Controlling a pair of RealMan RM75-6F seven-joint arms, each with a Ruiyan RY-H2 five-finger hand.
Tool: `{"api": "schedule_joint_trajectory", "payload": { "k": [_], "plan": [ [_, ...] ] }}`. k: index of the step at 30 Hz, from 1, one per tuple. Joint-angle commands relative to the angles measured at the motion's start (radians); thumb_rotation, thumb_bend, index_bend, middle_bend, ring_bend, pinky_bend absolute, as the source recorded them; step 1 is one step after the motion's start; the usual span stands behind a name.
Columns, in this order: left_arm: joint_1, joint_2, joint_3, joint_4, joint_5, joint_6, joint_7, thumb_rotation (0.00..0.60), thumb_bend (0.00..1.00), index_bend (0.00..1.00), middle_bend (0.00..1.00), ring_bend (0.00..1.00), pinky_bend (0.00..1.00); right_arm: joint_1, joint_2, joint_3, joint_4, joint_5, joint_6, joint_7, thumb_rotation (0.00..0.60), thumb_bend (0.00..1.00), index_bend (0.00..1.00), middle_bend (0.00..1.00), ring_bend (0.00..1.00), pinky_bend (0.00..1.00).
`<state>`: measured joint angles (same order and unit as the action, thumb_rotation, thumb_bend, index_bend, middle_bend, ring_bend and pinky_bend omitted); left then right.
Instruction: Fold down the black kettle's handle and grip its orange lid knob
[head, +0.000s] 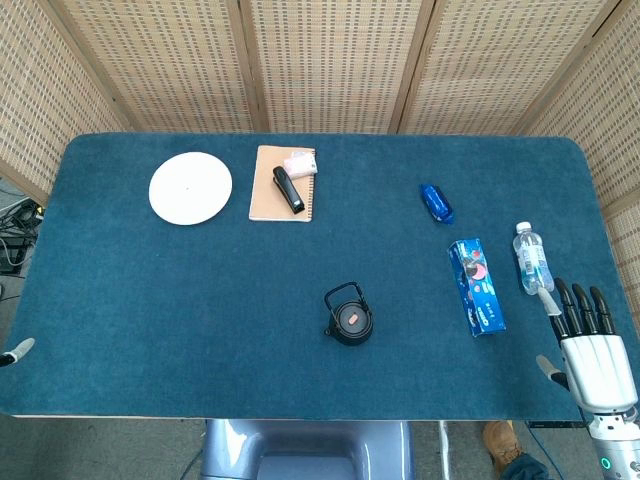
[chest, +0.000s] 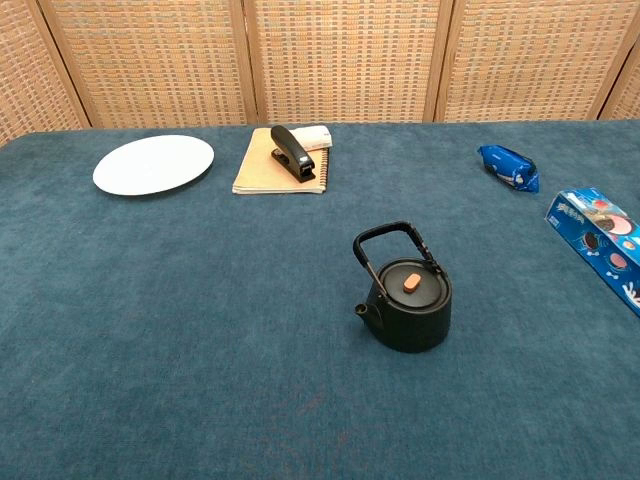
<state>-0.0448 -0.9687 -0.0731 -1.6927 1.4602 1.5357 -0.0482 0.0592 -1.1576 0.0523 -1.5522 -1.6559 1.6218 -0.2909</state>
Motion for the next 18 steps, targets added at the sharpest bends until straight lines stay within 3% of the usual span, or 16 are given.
{"api": "schedule_joint_trajectory", "payload": {
  "k": [1, 6, 11, 16, 18],
  "plan": [
    [0.0, 0.0, 0.001, 0.0, 0.0, 0.0, 0.0, 0.6, 0.0, 0.0, 0.0, 0.0, 0.0, 0.0, 0.0, -0.002, -0.001, 0.0, -0.004, 0.0, 0.6, 0.0, 0.0, 0.0, 0.0, 0.0],
    [0.002, 0.002, -0.001, 0.0, -0.004, 0.002, -0.007, 0.6, 0.0, 0.0, 0.0, 0.0, 0.0, 0.015, 0.003, -0.008, -0.017, 0.005, -0.045, 0.01, 0.6, 0.0, 0.0, 0.0, 0.0, 0.0],
    [-0.002, 0.001, -0.005, 0.002, -0.014, -0.008, -0.003, 0.6, 0.0, 0.0, 0.0, 0.0, 0.0, 0.099, 0.049, 0.0, -0.072, -0.001, -0.18, 0.0, 0.6, 0.0, 0.0, 0.0, 0.0, 0.0],
    [-0.012, -0.001, -0.015, 0.002, -0.044, -0.03, 0.004, 0.6, 0.0, 0.0, 0.0, 0.0, 0.0, 0.335, 0.171, 0.074, -0.253, 0.085, -0.549, 0.041, 0.6, 0.0, 0.0, 0.0, 0.0, 0.0],
    [-0.016, -0.002, -0.017, 0.004, -0.053, -0.039, 0.005, 0.6, 0.0, 0.0, 0.0, 0.0, 0.0, 0.397, 0.192, 0.097, -0.291, 0.134, -0.646, 0.053, 0.6, 0.0, 0.0, 0.0, 0.0, 0.0]
  ]
}}
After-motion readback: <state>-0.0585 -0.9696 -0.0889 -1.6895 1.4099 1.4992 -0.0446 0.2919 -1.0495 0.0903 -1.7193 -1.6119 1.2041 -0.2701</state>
